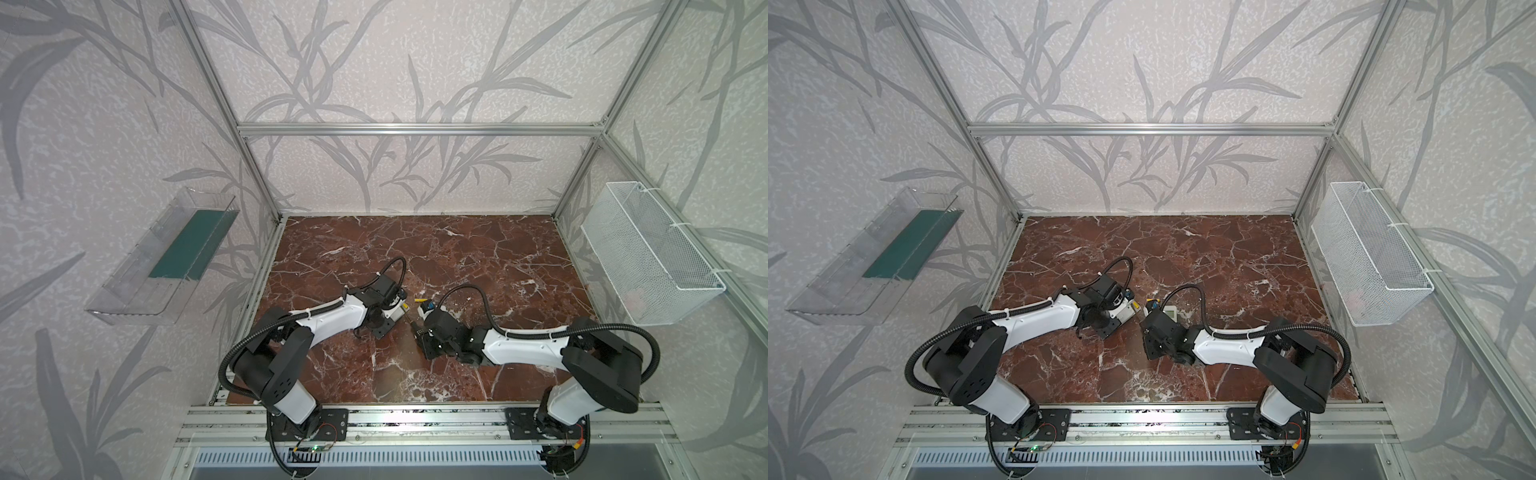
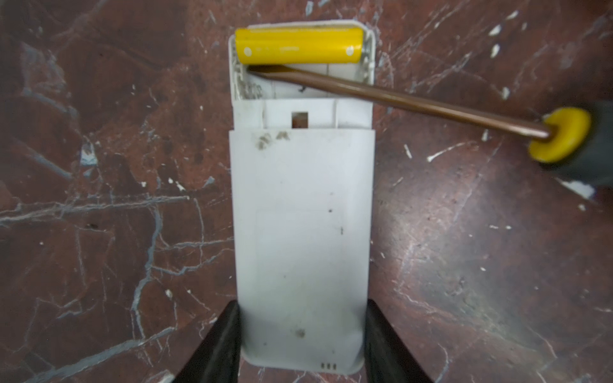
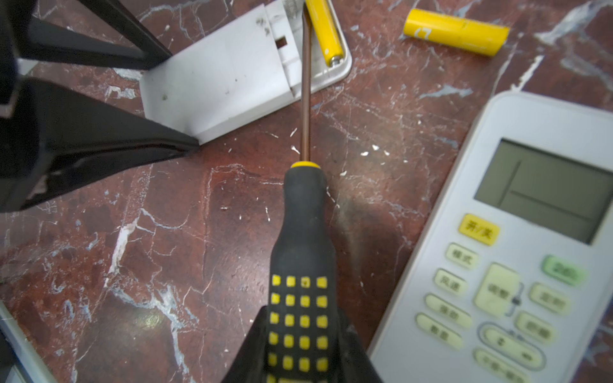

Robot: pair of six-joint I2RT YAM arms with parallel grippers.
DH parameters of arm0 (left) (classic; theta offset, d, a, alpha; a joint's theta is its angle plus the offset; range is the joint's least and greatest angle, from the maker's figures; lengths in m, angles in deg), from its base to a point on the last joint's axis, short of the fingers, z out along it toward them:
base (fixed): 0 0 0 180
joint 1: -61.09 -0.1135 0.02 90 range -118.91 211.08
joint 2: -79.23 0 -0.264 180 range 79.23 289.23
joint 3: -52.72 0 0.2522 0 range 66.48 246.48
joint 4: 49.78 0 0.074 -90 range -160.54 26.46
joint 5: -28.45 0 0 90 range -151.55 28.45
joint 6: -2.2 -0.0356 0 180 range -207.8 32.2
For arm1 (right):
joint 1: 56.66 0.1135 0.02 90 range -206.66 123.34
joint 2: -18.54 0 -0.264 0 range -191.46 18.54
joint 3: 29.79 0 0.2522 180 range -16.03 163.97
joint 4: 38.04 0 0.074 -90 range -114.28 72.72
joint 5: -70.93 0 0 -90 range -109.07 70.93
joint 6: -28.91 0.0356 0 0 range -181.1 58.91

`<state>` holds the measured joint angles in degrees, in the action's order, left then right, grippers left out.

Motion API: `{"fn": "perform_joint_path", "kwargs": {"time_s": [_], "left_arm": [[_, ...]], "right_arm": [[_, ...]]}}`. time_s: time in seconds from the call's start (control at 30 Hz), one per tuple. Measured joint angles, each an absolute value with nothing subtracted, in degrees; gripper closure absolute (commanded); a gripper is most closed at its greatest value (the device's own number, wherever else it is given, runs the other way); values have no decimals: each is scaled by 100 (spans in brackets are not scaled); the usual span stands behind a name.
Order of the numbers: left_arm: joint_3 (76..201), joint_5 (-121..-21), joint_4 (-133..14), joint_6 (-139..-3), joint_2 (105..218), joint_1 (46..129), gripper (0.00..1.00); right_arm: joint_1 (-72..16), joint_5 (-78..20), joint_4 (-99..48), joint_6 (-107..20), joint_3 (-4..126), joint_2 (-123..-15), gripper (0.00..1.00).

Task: Unload the batteries from the remote control
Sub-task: 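Pry the remaining yellow battery out with the screwdriver in the right gripper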

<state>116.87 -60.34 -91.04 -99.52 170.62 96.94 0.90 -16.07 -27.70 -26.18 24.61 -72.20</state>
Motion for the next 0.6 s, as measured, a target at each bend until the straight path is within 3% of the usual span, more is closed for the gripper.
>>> {"fn": "perform_joint_path", "kwargs": {"time_s": [0.6], "left_arm": [[11989,-6117,-9421,-9858,17287,9701,53]], "right_arm": [[234,-1331,-2915,-2664,2334,-7218,100]]}}
